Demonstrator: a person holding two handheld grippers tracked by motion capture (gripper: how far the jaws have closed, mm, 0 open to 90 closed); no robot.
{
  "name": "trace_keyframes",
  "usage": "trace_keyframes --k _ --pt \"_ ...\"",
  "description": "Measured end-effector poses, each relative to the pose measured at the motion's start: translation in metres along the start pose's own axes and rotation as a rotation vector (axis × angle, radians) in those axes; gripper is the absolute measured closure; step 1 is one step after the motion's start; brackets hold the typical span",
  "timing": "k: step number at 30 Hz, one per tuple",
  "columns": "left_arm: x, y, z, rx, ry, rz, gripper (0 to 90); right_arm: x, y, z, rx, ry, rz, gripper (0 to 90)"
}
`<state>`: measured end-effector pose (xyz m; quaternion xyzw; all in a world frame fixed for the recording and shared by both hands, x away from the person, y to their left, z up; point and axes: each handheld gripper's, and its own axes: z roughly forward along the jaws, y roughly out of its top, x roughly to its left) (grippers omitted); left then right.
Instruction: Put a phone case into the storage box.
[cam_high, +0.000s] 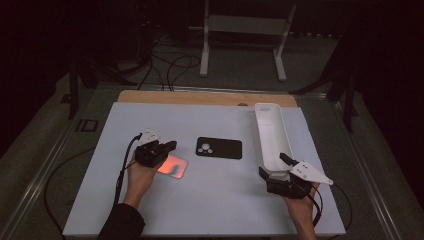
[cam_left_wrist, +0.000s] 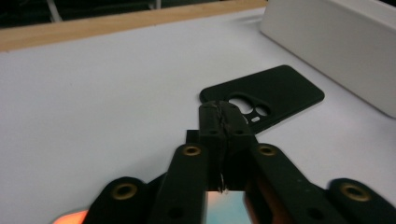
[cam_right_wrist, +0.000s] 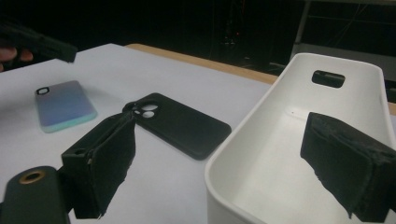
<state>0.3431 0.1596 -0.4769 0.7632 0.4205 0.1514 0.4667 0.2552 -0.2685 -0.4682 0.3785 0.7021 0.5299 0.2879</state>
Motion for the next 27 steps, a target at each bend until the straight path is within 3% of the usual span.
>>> trace_keyframes --k 6,20,27 --pt "-0.005 -0.002 0.013 0.038 0.001 0.021 90.0 0.002 0.001 0.002 -0.002 0.005 -0.001 10.4" --pt "-0.021 -0.006 0.05 0.196 0.009 0.062 90.0 0.003 0.0 0.002 -0.003 0.001 -0.004 10.4" --pt "-0.024 -0.01 0.064 0.261 0.014 0.061 90.0 0.003 0.0 0.002 -0.001 0.003 -0.006 10.4"
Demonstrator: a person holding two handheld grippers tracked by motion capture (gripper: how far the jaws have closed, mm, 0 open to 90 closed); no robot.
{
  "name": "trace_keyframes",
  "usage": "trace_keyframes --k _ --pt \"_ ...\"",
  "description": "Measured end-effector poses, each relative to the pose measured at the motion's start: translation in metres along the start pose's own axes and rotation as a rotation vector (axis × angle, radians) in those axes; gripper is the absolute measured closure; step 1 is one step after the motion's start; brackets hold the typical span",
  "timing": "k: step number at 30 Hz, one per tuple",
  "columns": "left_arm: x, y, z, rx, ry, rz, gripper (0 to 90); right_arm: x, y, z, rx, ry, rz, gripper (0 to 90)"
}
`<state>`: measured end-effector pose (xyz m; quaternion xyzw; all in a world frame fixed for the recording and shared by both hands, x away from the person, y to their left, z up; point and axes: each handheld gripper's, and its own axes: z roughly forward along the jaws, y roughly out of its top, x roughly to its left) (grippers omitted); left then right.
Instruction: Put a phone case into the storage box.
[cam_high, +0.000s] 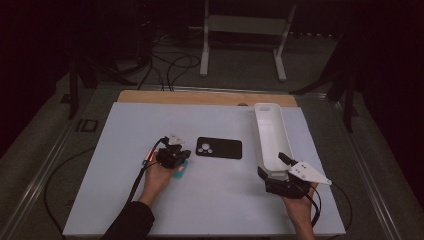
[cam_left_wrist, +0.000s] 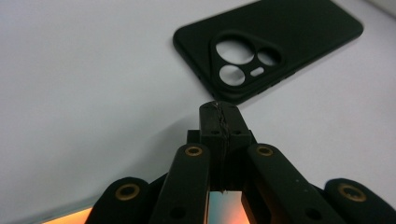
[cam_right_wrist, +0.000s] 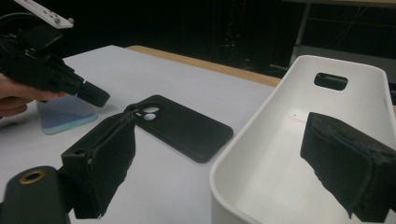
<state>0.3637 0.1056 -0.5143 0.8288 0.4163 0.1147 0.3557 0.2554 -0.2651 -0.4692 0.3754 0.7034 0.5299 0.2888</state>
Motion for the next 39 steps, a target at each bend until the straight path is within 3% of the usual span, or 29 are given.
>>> trace_keyframes --k 3,10,16,23,26,34,39 --pt "0.001 0.0 0.006 0.037 0.006 -0.01 90.0 0.001 0.0 0.001 0.004 0.002 -0.001 10.4" --pt "0.0 -0.001 0.005 0.06 0.003 -0.032 90.0 0.0 0.0 0.0 0.001 0.0 0.002 10.4" --pt "-0.01 -0.013 -0.008 0.081 -0.005 -0.006 90.0 -0.001 0.0 -0.001 0.001 -0.002 -0.001 10.4" --pt "-0.018 -0.039 -0.033 0.079 -0.014 -0.022 90.0 -0.001 0.0 -0.001 -0.001 -0.003 -0.003 10.4" --pt "-0.016 -0.058 -0.053 0.072 0.01 -0.062 90.0 -0.001 0.001 0.002 0.008 -0.006 -0.02 10.4" --pt "-0.008 -0.087 -0.088 0.093 0.075 -0.081 89.9 -0.001 0.005 0.01 0.001 0.001 -0.029 10.4" --pt "0.007 -0.104 -0.11 0.091 0.168 -0.131 89.8 -0.005 0.008 0.01 -0.021 0.006 -0.004 10.3"
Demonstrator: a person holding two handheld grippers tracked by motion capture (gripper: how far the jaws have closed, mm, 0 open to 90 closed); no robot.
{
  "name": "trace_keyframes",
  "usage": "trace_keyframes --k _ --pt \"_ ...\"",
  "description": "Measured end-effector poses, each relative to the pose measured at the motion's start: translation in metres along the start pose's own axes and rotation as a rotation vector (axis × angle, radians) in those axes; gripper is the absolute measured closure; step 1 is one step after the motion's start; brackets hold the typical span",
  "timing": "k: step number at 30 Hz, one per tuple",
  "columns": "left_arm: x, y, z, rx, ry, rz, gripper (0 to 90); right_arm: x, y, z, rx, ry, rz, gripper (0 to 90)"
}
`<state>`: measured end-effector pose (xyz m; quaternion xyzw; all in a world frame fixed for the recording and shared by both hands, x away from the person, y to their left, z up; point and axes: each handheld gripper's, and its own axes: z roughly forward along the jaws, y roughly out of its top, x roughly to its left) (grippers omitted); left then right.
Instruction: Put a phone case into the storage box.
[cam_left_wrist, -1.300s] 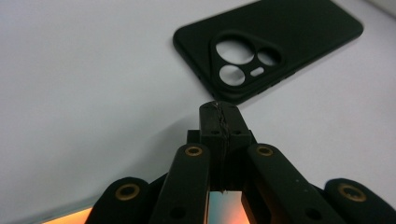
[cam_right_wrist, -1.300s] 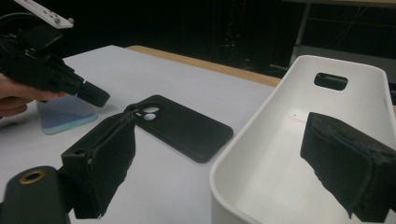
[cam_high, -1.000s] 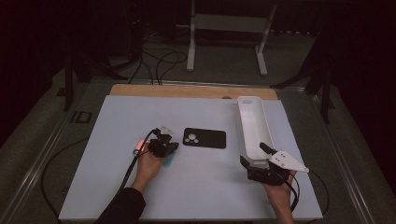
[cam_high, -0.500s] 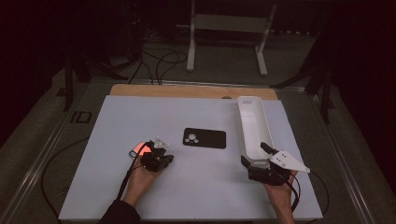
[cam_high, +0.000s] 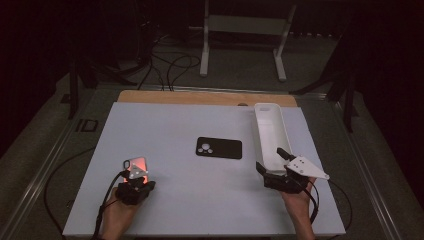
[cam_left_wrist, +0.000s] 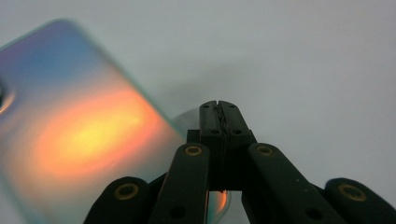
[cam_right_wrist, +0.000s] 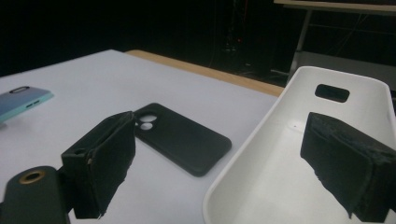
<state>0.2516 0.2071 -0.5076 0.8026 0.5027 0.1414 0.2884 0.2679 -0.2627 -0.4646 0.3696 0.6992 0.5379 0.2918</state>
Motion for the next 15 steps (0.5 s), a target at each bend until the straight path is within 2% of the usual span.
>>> trace_keyframes --k 2,4,5,6,9,13,15 --pt "0.007 -0.003 -0.003 0.0 0.043 -0.009 89.8 -0.001 0.0 0.0 -0.003 0.0 0.005 10.4" --pt "0.015 -0.004 -0.004 -0.004 0.084 -0.035 89.8 -0.002 0.0 0.0 -0.002 -0.002 0.006 10.4" --pt "0.019 -0.004 -0.004 -0.001 0.118 -0.041 89.8 -0.002 0.0 0.0 -0.002 -0.002 0.009 10.3" --pt "0.021 -0.004 -0.003 0.001 0.127 -0.05 89.7 -0.002 0.0 0.0 -0.001 -0.001 0.008 10.4" --pt "0.028 -0.006 -0.002 -0.002 0.12 -0.076 89.6 -0.002 -0.001 0.0 -0.001 -0.002 0.008 10.3" --pt "0.027 -0.005 -0.001 -0.004 0.134 -0.063 89.5 -0.002 -0.002 0.0 0.003 -0.002 0.008 10.3" --pt "0.028 -0.005 -0.001 -0.014 0.123 -0.071 89.4 -0.002 -0.002 0.0 0.003 -0.002 0.008 10.4"
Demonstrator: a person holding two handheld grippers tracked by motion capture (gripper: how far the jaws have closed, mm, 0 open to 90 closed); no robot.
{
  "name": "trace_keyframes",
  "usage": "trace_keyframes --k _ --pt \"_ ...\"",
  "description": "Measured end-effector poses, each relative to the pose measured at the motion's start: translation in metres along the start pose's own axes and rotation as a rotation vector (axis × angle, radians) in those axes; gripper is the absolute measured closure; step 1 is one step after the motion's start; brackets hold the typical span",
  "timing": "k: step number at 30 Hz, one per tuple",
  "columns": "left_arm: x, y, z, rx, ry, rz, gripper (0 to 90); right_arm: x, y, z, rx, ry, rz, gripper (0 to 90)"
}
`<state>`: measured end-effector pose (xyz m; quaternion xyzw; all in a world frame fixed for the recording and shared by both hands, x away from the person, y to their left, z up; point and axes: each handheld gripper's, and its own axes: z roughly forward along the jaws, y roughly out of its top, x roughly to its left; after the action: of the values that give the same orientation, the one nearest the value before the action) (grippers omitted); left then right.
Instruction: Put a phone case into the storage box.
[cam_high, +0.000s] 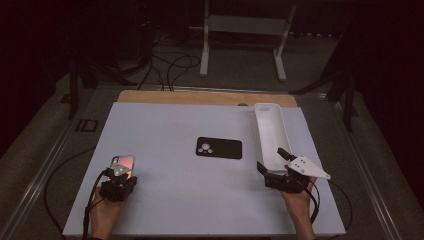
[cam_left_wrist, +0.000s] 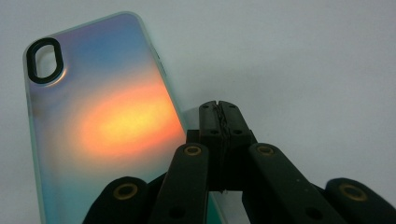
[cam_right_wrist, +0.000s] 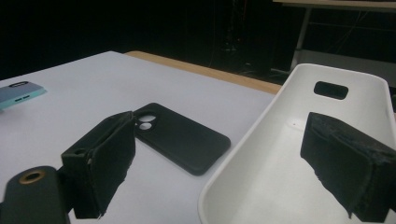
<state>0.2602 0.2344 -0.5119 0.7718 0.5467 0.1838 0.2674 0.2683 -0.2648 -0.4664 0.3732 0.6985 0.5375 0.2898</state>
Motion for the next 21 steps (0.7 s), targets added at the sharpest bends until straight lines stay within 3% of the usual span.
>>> trace_keyframes --k 4,6,10,12,13,15,18,21 --pt "0.003 0.002 -0.001 -0.034 -0.023 -0.026 88.2 0.0 0.0 0.0 -0.001 0.002 0.0 10.3" --pt "0.004 0.005 -0.006 -0.088 -0.042 -0.029 87.1 -0.001 -0.001 0.0 0.001 0.002 0.001 10.3" --pt "0.004 0.012 -0.023 -0.254 -0.094 0.024 81.9 0.0 -0.001 0.0 0.007 0.005 -0.002 10.3" --pt "0.004 0.012 -0.023 -0.254 -0.094 0.024 79.4 0.001 -0.001 0.0 0.007 0.007 -0.004 10.3" --pt "0.004 0.016 -0.039 -0.38 -0.081 0.053 69.8 0.001 -0.001 -0.001 0.009 0.009 -0.006 10.3" --pt "0.007 0.015 -0.048 -0.457 -0.113 0.059 57.0 0.002 -0.002 -0.001 0.009 0.011 -0.006 10.3" --pt "0.012 0.011 -0.06 -0.526 -0.145 0.044 40.5 0.003 -0.002 -0.003 0.007 0.016 0.0 10.3" --pt "0.012 0.005 -0.071 -0.582 -0.082 0.054 23.0 0.005 -0.004 -0.008 -0.002 0.021 0.0 10.3"
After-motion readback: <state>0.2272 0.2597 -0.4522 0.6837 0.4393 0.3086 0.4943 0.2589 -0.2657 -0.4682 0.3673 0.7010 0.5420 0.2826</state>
